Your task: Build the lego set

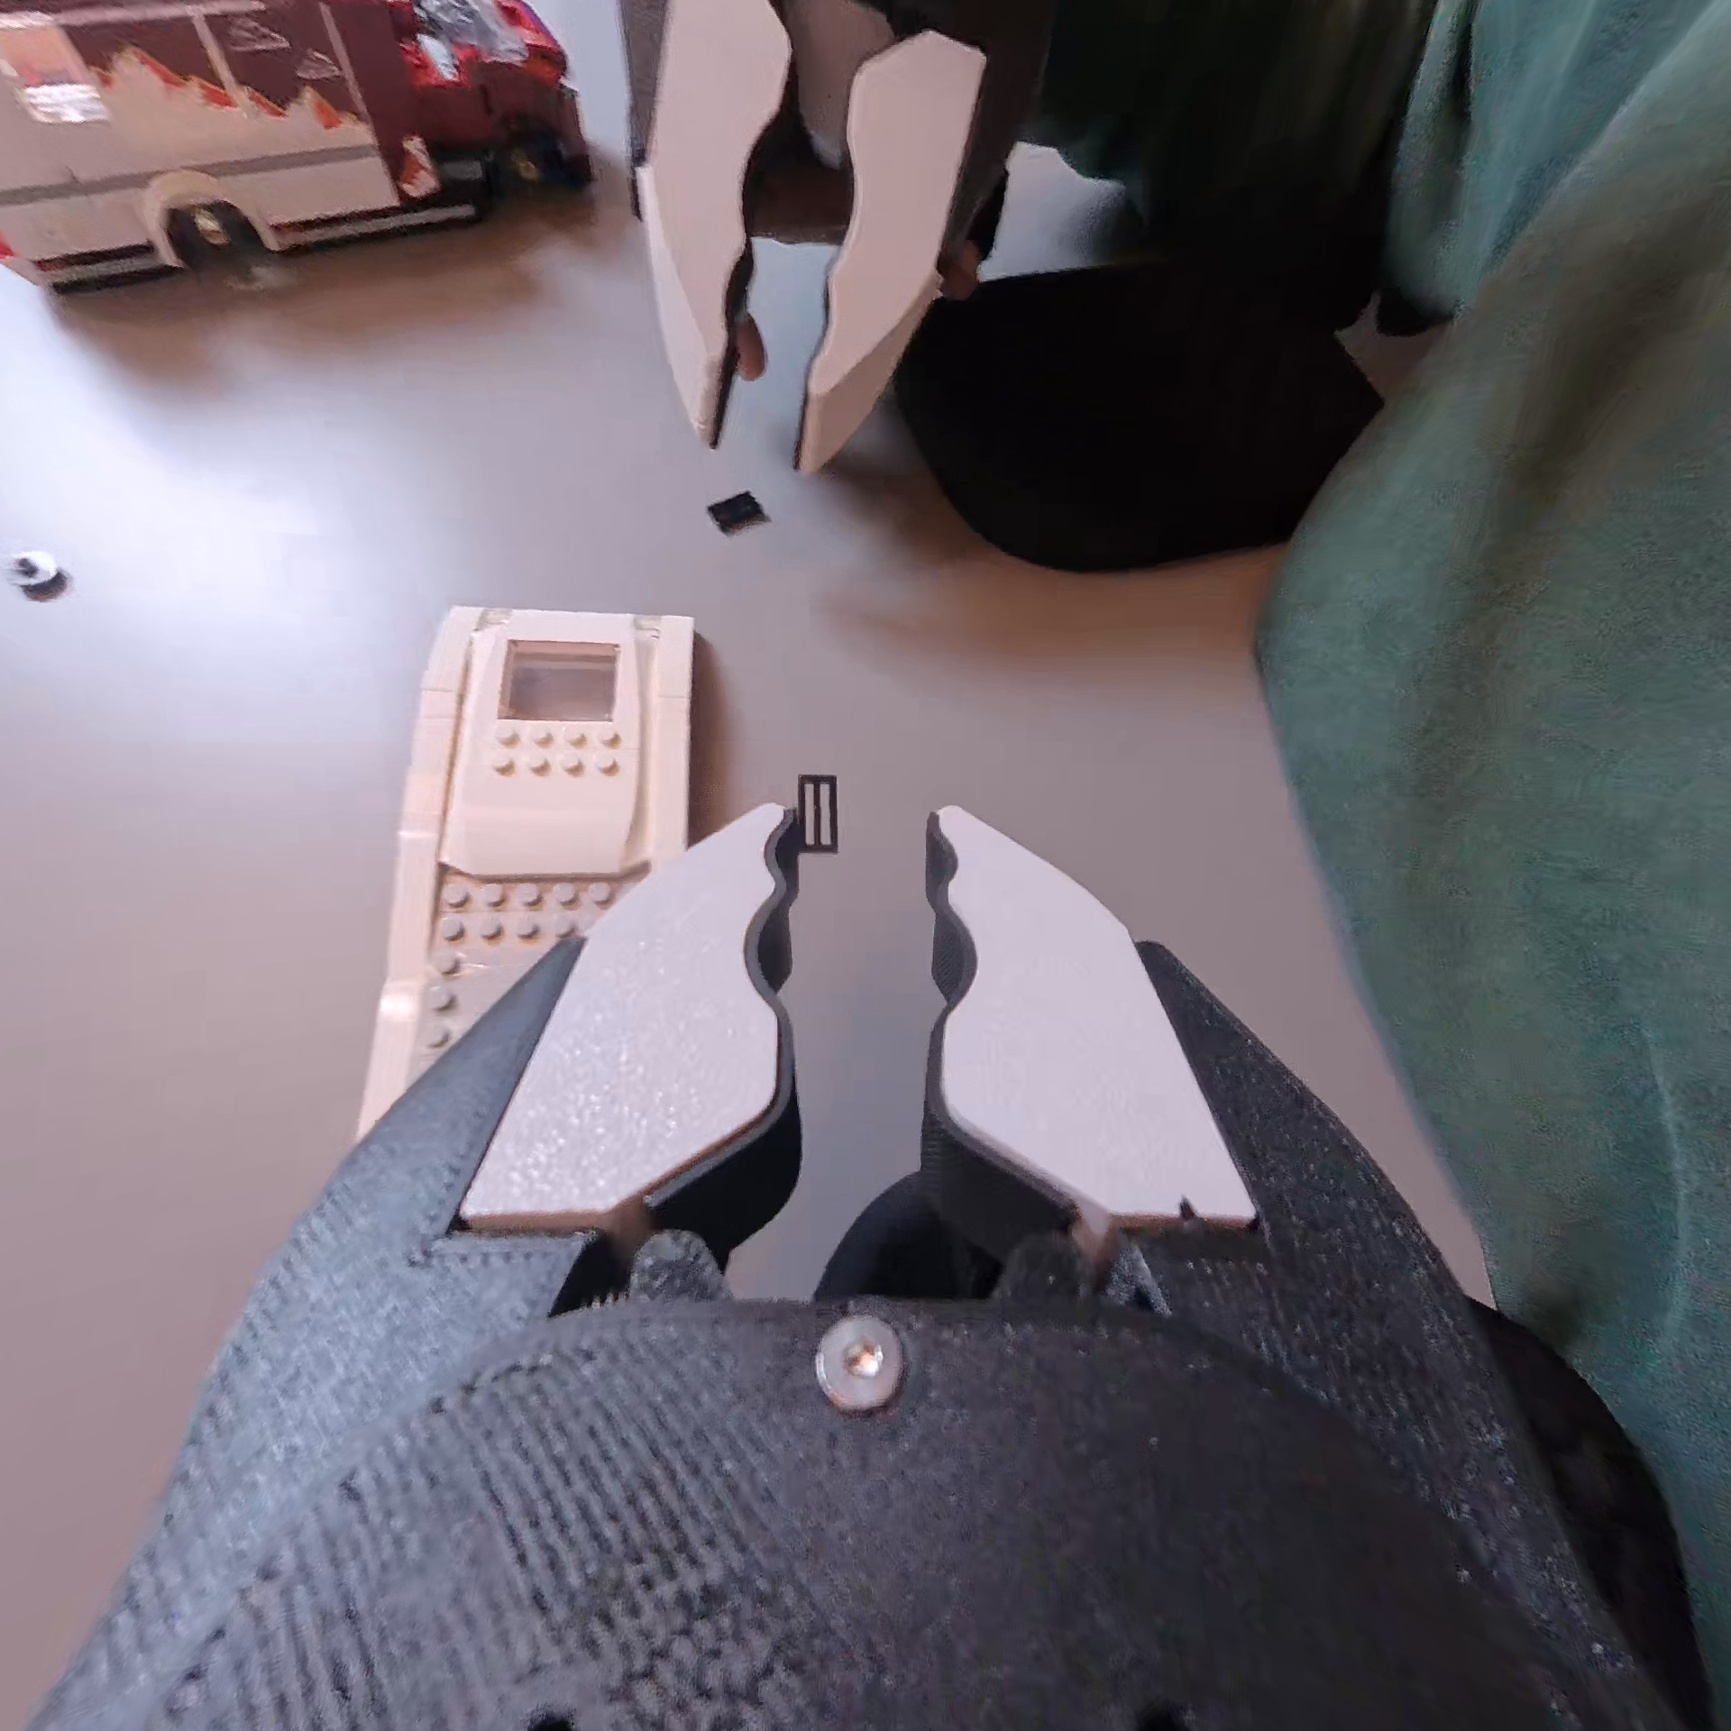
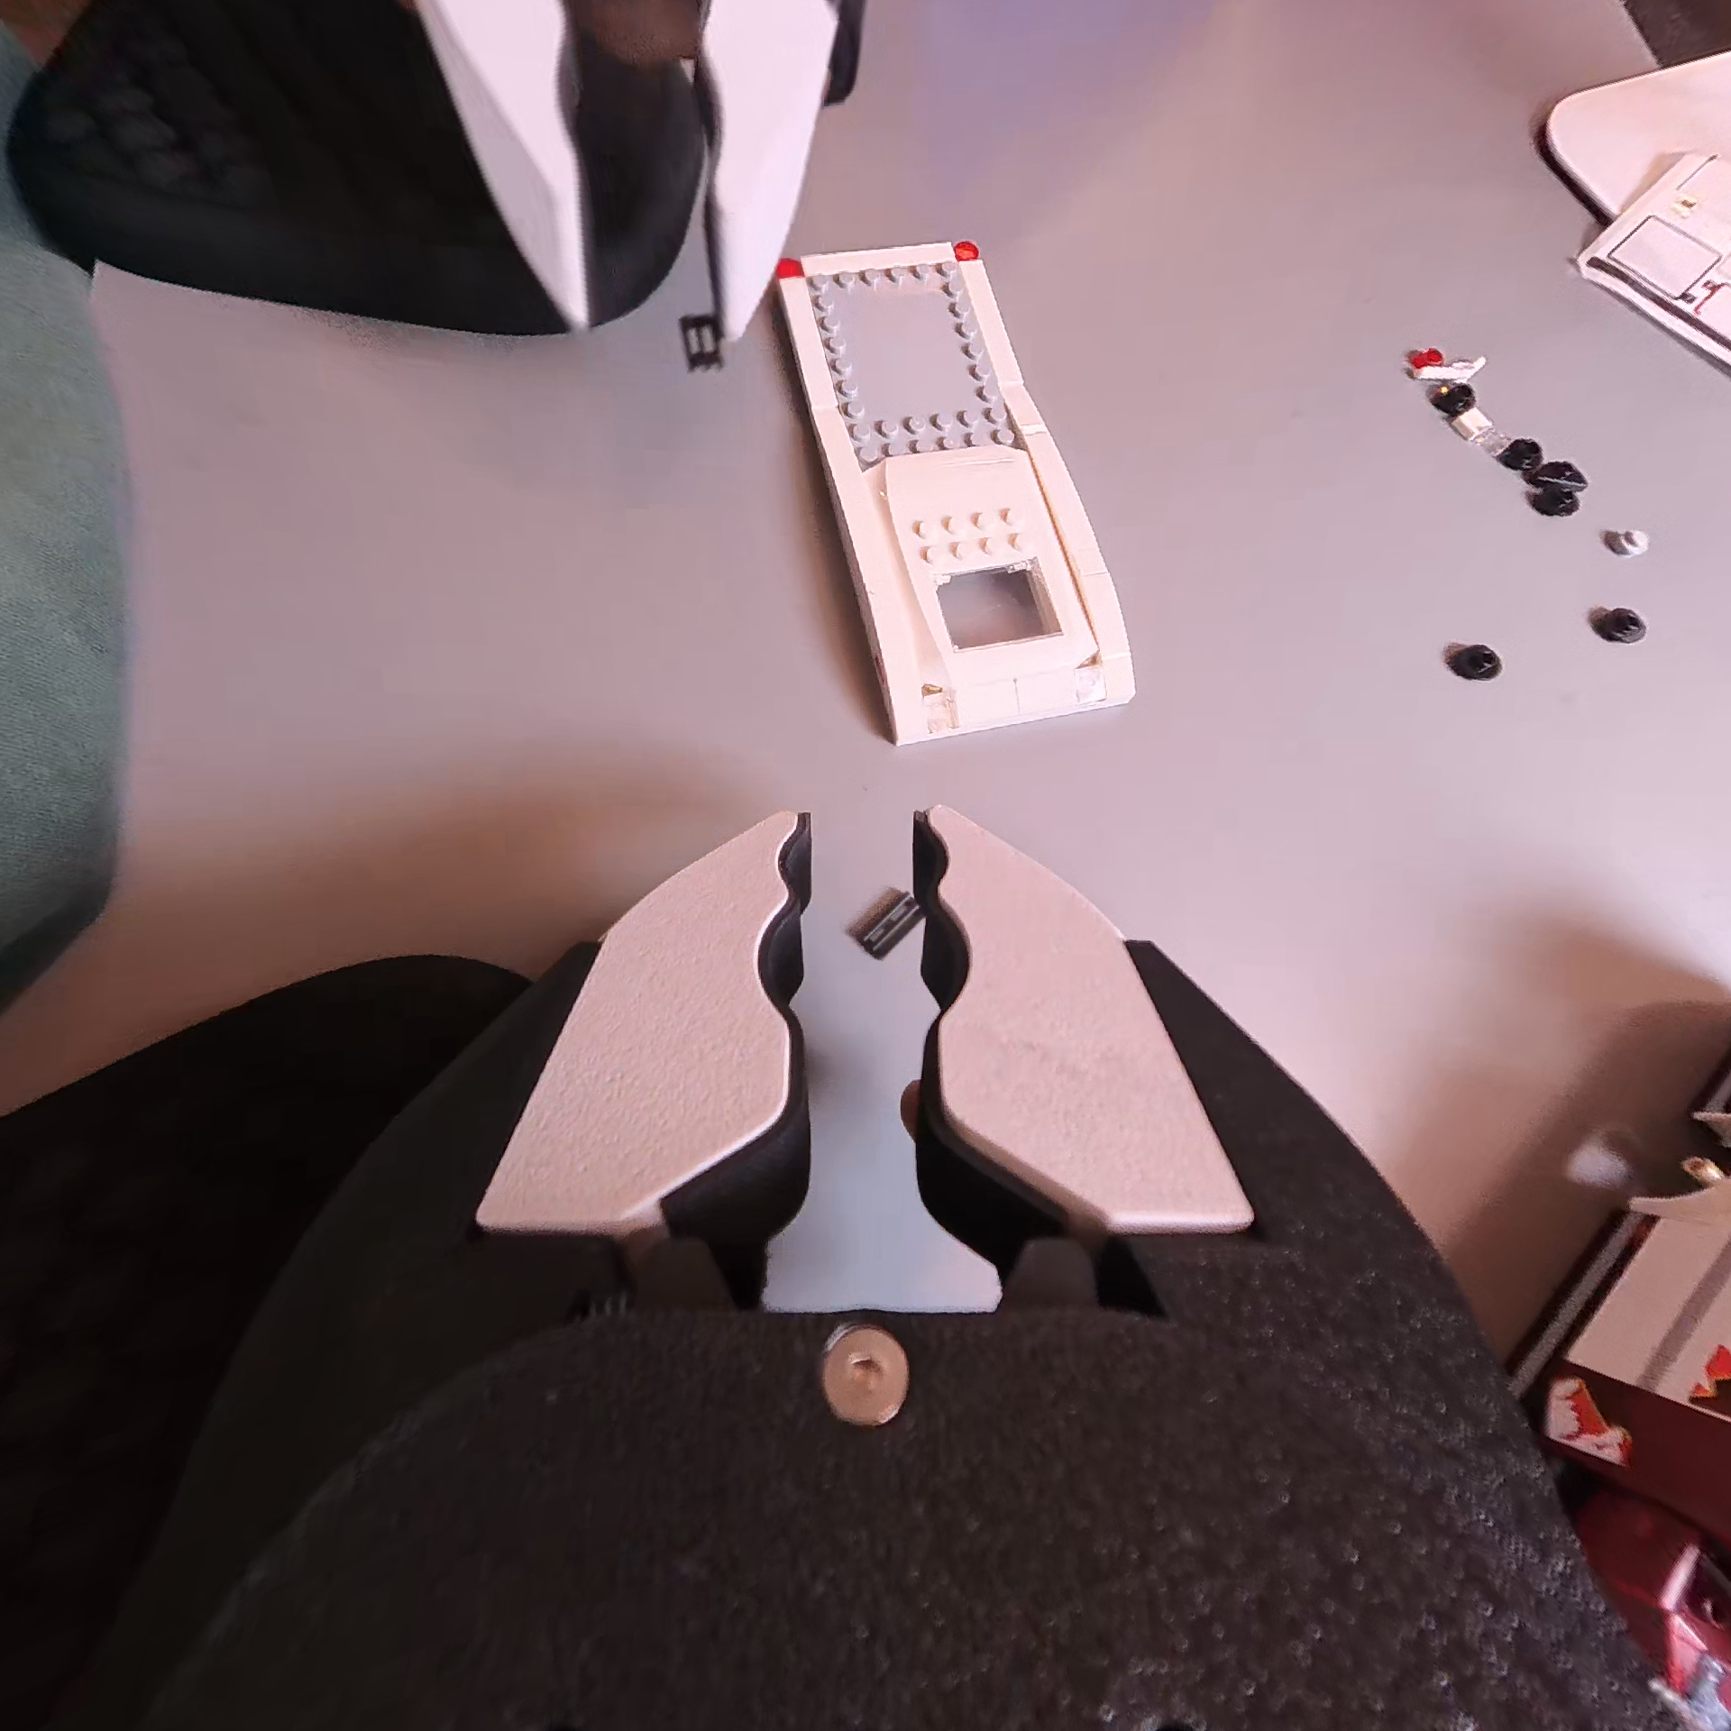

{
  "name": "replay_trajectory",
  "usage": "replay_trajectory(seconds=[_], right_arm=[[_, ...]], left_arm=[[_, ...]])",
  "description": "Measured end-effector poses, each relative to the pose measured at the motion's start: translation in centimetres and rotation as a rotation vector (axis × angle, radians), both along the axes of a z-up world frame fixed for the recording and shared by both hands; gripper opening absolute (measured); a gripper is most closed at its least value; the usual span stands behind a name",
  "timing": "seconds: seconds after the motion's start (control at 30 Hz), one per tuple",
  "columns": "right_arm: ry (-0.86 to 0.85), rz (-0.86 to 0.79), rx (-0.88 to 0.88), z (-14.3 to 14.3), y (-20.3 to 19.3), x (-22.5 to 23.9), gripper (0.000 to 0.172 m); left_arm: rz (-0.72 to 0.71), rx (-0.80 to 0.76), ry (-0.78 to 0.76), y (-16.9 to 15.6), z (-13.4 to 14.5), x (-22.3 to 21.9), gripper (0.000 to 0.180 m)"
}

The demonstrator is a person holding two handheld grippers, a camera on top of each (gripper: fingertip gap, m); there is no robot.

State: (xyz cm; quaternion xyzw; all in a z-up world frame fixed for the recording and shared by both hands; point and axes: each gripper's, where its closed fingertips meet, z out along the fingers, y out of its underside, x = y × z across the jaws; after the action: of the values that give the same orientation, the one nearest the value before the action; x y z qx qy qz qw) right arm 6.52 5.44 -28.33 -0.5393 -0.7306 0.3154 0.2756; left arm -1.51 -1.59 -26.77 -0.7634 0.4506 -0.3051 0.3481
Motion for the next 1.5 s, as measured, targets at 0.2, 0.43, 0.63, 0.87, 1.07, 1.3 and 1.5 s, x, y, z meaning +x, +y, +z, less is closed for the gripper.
replay_trajectory(seconds=[0.2, 0.43, 0.63, 0.87, 1.07, 1.3, 1.5], right_arm=[[-0.004, 0.006, -0.004, -0.1, -0.7, -0.4, 0.020], [0.090, 0.169, -0.009, 1.5, -6.3, -3.4, 0.000], [0.023, 0.181, 0.033, 0.0, -6.4, -4.5, 0.000], [-0.019, 0.183, 0.043, -0.9, -6.6, -4.4, 0.002], [-0.017, 0.174, 0.018, -0.8, -6.9, -4.3, 0.002], [0.140, 0.200, 0.148, 0.6, -7.1, -5.5, 0.013], [0.264, 0.241, 0.318, 2.0, -7.5, -6.1, 0.010]], left_arm=[[-0.094, -0.004, 0.092, -2.2, -2.3, 1.0, 0.030], [-0.067, 0.024, 0.102, -1.4, -2.5, 1.9, 0.032], [-0.057, 0.062, 0.147, -0.7, -2.1, 1.3, 0.029], [-0.059, 0.040, 0.292, -0.4, -4.4, 0.0, 0.023], [-0.080, -0.020, 0.304, -0.5, -4.8, 0.3, 0.009], [-0.016, -0.100, 0.005, -0.4, -1.8, 2.0, 0.008], [0.001, -0.211, -0.172, -0.6, 0.1, 2.5, 0.009]])
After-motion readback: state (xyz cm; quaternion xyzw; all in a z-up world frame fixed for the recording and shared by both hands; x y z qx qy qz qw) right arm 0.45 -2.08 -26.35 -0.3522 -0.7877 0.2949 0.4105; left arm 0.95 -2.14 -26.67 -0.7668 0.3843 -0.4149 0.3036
